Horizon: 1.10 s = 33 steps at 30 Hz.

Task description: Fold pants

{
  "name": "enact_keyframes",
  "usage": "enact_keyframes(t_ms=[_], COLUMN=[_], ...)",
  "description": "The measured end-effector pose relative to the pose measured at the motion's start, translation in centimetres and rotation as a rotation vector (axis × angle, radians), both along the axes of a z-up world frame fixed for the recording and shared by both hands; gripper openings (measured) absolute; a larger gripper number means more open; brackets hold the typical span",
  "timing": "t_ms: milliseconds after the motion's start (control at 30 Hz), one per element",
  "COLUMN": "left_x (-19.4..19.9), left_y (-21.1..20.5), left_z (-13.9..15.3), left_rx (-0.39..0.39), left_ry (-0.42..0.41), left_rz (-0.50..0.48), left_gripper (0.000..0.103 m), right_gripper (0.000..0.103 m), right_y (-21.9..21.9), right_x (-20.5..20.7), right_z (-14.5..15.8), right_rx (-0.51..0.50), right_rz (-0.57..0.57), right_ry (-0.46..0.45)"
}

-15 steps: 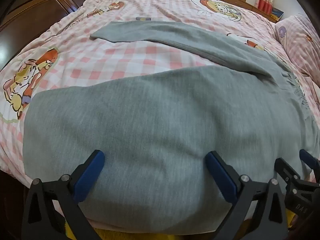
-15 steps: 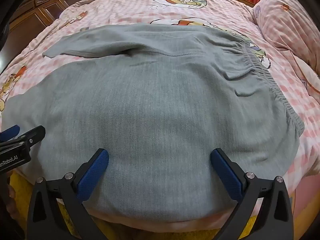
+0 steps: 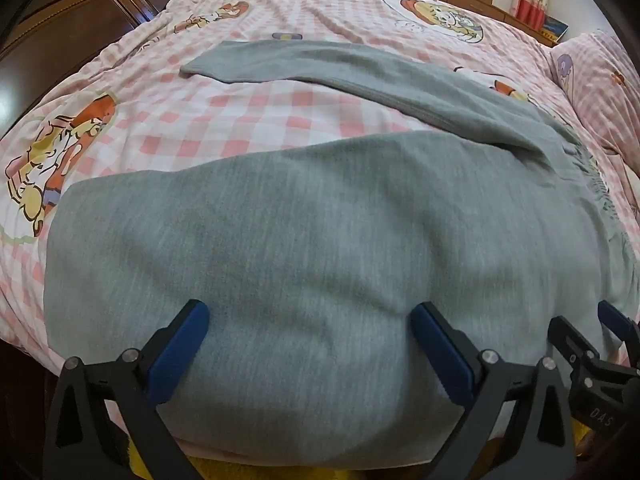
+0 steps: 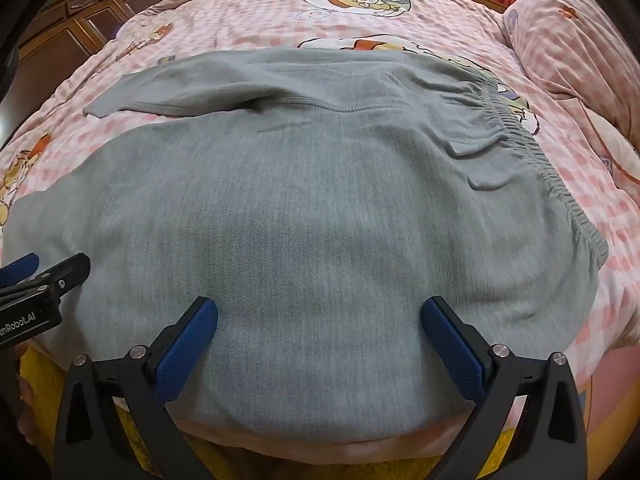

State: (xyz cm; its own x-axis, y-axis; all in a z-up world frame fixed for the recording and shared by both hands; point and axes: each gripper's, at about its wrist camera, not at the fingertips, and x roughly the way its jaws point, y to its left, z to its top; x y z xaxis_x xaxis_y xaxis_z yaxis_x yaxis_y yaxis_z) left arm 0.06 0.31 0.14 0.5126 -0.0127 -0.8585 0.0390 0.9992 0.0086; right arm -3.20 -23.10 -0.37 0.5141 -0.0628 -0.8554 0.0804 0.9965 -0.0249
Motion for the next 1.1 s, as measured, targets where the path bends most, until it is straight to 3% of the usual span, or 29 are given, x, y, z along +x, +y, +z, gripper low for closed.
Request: enact_keyframes(t_ms=[1100], left_x=[0.09], left_y=[-0.27], left_z=[-0.03], left_rx=[0.006], left_ry=[-0.003], left_rz=[0.001], left_gripper=[0.103], right_gripper=[0.103], right_y=[-0.11], right_x=[-0.03], right_z=[0.03], right_rx=[-0.007], right_rz=[0.001], right_ry=[-0.002])
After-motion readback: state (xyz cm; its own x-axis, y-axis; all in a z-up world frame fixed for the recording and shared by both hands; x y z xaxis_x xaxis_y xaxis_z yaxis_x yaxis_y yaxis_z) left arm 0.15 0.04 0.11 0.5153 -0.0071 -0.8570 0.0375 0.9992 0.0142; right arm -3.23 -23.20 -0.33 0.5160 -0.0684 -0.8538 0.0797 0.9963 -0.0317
